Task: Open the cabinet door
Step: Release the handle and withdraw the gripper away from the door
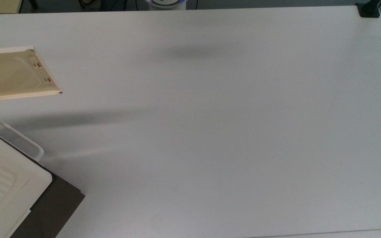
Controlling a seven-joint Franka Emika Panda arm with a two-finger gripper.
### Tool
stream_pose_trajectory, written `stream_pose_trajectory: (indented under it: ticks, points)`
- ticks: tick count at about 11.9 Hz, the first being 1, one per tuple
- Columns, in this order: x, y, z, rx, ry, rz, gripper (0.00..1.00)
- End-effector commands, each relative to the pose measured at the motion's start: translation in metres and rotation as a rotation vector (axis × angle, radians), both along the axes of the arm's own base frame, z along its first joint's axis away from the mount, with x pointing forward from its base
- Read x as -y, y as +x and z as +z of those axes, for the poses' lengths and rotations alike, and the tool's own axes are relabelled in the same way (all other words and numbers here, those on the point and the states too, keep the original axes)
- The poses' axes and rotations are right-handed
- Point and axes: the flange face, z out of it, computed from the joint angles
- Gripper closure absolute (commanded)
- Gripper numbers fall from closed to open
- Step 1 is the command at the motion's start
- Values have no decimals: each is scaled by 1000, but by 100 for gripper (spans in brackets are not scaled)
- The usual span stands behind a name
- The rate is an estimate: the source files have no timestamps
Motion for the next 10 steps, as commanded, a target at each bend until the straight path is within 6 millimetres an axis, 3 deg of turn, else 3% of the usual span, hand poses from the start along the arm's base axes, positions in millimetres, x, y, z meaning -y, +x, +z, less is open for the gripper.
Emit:
stream_pose_trajectory:
  ticks: [1, 10]
  points:
    - [-8, 1, -8, 58, -43, -3, 0]
    - [6, 3, -8, 52, -106, -18, 0]
